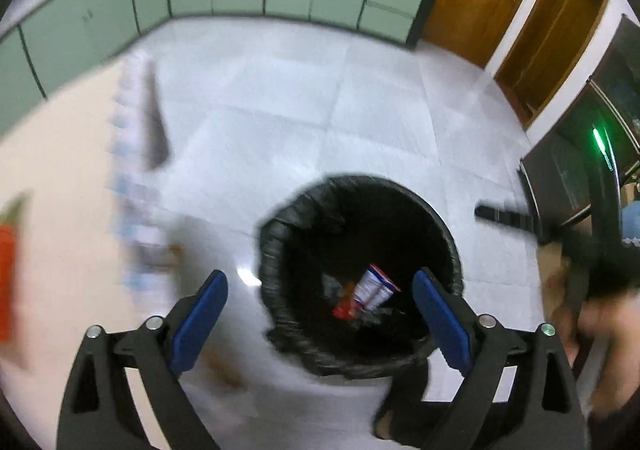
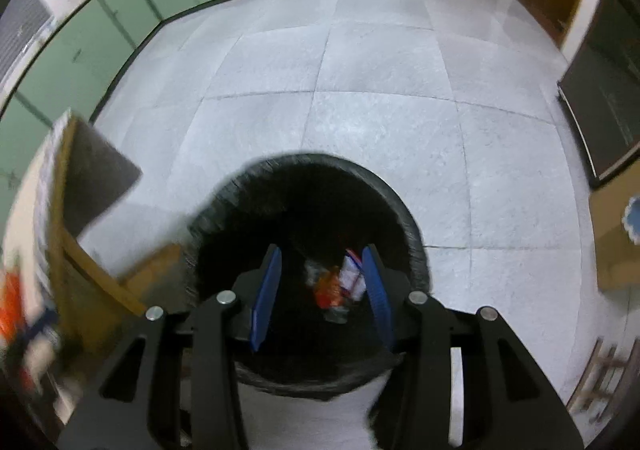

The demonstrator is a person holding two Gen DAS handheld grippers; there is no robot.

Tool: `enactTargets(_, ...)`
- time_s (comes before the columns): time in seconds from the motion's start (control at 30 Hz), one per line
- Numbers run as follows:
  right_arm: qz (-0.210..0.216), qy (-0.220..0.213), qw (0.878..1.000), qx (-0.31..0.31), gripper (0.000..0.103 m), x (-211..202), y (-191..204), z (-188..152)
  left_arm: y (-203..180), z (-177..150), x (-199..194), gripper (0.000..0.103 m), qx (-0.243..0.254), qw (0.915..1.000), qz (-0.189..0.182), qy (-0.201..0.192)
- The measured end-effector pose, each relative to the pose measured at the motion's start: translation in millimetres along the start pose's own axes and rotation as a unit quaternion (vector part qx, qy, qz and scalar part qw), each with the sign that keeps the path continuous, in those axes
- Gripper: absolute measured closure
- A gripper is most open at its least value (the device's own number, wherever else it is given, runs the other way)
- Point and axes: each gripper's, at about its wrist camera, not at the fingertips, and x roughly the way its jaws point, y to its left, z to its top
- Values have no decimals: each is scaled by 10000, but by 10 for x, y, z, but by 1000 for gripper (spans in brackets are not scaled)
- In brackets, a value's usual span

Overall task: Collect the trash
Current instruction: 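Carry the red cup and blue bag to the bin and release both, then bring both tools back over the table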

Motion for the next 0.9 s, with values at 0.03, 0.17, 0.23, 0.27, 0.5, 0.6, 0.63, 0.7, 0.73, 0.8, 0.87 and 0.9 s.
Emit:
enactTargets(0.03, -338, 25, 9994, -121, 62, -135, 220, 127, 88, 6, -117, 10, 6, 9999, 74, -74)
enactTargets(0.17, -405, 98, 9991, 104, 57, -918, 934, 489, 682, -77, -696, 10, -249, 9982, 417, -349)
enactTargets(0.23, -502, -242, 9983, -151, 41, -1389, 1285, 557, 945, -149, -977, 10, -466, 9960, 578, -497)
enactTargets(0.27, -313, -560, 9976, -257, 30, -1728, 1495, 560, 1094, -220, -1192, 10, -604, 9936, 683, -671)
enactTargets(0.5, 1748, -2642, 9303, -1848, 20, -2947, 2038, -679, 1716, -1081, -2582, 6, -1032, 9547, 1810, -2127)
enactTargets(0.6, 1872, -3326, 8942, -2340, 12, -2921, 2032, -1537, 1974, -1503, -2886, 6, -1113, 9396, 2280, -2297)
enactTargets(0.63, 1897, -3296, 8914, -2467, 12, -2826, 2050, -1758, 2074, -1654, -2965, 6, -1186, 9362, 2372, -2307)
enactTargets(0.7, 1973, -3114, 8913, -2639, 12, -2602, 2112, -2139, 2212, -1932, -3074, 6, -1320, 9289, 2508, -2382)
enactTargets(0.73, 1978, -3007, 8919, -2737, 12, -2492, 2157, -2293, 2249, -2014, -3079, 6, -1370, 9272, 2521, -2409)
enactTargets(0.8, 1975, -2769, 8946, -2898, 12, -2320, 2272, -2507, 2353, -2285, -3088, 6, -1482, 9240, 2562, -2419)
enactTargets(0.87, 1900, -2545, 8957, -3112, 22, -2113, 2395, -2649, 2423, -2440, -3013, 6, -1608, 9252, 2537, -2320)
enactTargets(0.9, 1868, -2462, 8954, -3207, 24, -2104, 2498, -2771, 2456, -2492, -2951, 6, -1686, 9277, 2431, -2276)
